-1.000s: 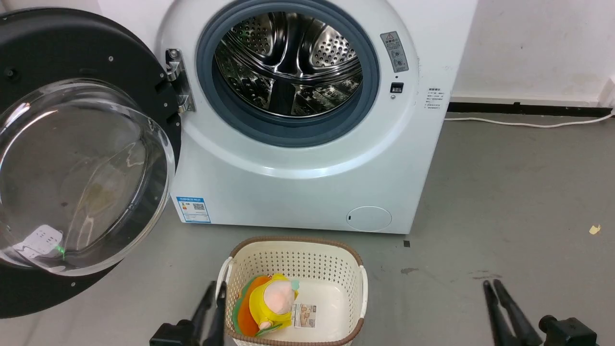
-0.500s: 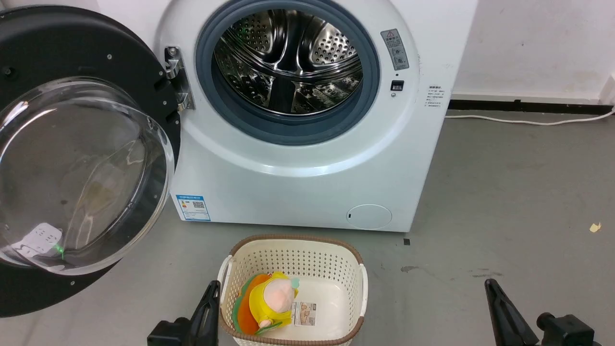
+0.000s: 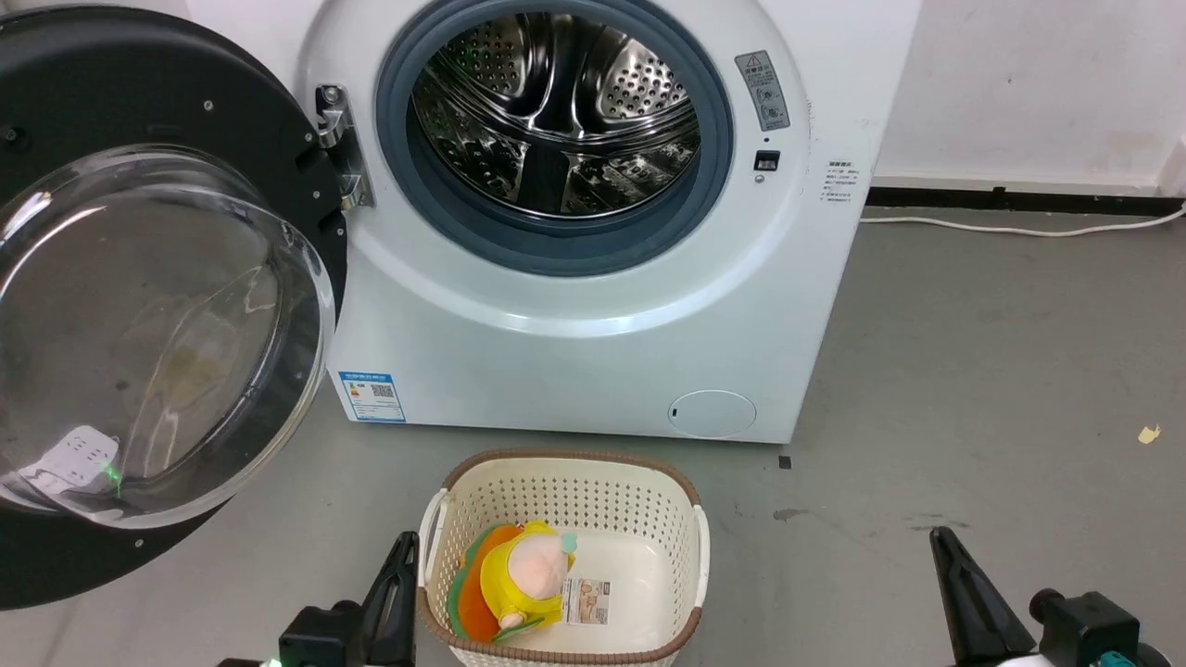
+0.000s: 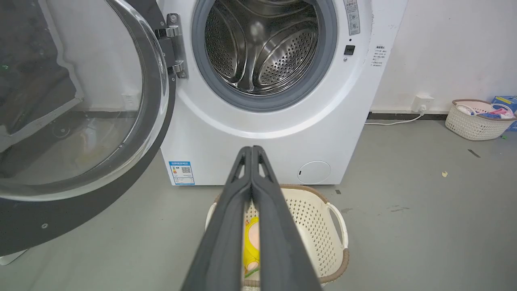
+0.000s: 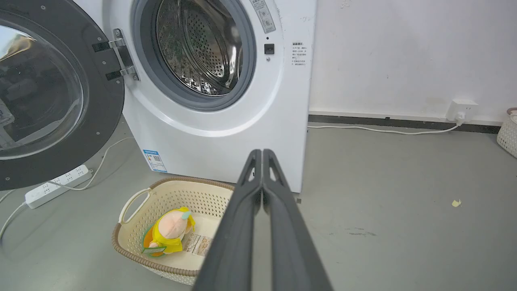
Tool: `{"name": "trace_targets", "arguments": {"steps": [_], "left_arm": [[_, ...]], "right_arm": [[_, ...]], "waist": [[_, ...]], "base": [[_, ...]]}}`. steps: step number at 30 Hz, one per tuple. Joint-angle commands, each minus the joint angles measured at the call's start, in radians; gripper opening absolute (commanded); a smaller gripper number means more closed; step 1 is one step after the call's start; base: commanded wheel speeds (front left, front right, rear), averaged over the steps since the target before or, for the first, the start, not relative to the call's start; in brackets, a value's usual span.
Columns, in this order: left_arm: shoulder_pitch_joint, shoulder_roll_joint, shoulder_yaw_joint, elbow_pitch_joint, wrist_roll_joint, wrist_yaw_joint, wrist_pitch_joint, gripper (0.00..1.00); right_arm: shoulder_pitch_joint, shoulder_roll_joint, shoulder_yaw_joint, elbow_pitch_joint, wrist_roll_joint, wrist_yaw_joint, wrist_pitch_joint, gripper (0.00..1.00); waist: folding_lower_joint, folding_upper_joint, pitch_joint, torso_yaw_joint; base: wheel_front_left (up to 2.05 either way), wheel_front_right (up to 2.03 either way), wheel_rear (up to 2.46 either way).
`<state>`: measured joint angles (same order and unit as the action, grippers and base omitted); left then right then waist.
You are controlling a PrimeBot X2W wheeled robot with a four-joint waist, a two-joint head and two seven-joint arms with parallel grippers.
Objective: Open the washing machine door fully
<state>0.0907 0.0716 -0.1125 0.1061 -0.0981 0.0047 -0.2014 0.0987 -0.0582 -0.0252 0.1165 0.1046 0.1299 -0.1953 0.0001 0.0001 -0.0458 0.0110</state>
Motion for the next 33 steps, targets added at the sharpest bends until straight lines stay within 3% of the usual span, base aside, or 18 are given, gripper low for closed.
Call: {"name": "trace_targets", "arguments": {"steps": [1, 33], "left_arm": [[-0.016, -0.004, 0.005, -0.006, 0.008, -0.001, 0.007, 0.00], [-0.041, -0.010, 0.041, -0.039, 0.038, -0.002, 0.072, 0.00]], "right_arm": [[-0.011, 0.002, 0.001, -0.008, -0.011, 0.000, 0.003, 0.00], [-0.041, 0.004, 0.009, -0.044, -0.042, 0.000, 0.067, 0.00]], "waist": [[0.0000, -0.0001, 0.000, 0.000], [-0.0001, -0.0001, 0.016, -0.004]], "base": [[0.00, 0.00, 0.00], [0.00, 0.00, 0.00]]}}
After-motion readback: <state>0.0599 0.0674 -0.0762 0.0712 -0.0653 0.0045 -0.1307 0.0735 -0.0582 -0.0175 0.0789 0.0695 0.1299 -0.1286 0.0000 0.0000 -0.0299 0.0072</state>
